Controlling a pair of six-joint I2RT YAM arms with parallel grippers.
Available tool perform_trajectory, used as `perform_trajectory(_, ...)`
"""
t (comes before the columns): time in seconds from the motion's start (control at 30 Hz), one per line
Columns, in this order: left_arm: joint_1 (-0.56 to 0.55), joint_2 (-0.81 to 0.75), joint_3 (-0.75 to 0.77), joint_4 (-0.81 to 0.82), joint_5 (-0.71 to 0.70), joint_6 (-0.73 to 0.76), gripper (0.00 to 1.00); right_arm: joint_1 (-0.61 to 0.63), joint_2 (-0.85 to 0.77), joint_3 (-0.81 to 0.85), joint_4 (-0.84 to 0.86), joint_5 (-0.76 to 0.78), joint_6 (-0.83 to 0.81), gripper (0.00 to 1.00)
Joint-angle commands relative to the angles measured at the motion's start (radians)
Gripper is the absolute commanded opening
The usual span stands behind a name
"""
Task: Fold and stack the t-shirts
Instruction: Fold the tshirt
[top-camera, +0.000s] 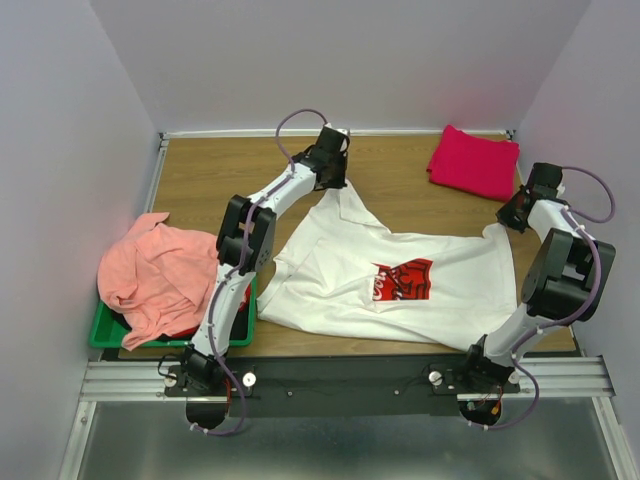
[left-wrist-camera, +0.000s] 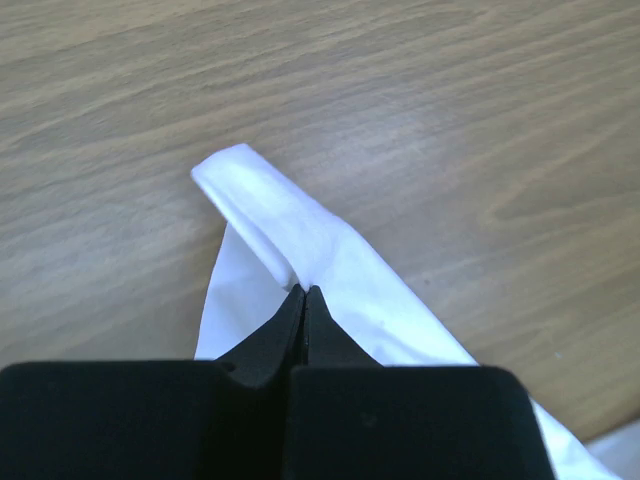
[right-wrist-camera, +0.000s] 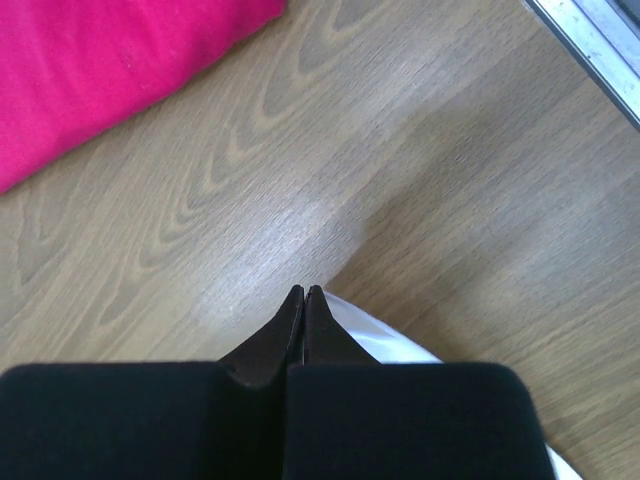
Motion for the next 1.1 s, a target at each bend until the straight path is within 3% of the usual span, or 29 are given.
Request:
perform_trajectory(0.0,-0.008,-0.197,-0.099,0.122,-0.006,-0.014,0.0,-0.006,-0.059,-0.021,0.015,-0.005,-0.011,0.0)
perform_trajectory(0.3,-0.008,-0.426,-0.421,0.24,0.005,-0.016,0.0,-0.006,-0.209,-0.116,0.016,-0.008,-0.009,0.0)
perform_trajectory(0.43,-0.007,-0.575,-0.628,0.352,-0.074,-0.042,0.0,0.001,-0.298,-0.188,0.02,-0.027,0.003,0.0)
perform_trajectory(0.53,0.004,-0.632,-0.679,0.403,-0.084,-0.048,0.0,0.011,-0.337,-0.21,0.026,-0.028,0.008,0.0)
perform_trajectory(0.8,0.056,-0.479,-0.471,0.322,-0.045,0.0,0.0,0.023,-0.303,-0.158,0.026,-0.045,0.006,0.0)
perform_trajectory(1.07,0.125,-0.25,-0.084,0.152,0.031,0.053,0.0,0.046,-0.153,-0.03,0.032,-0.039,0.001,0.0)
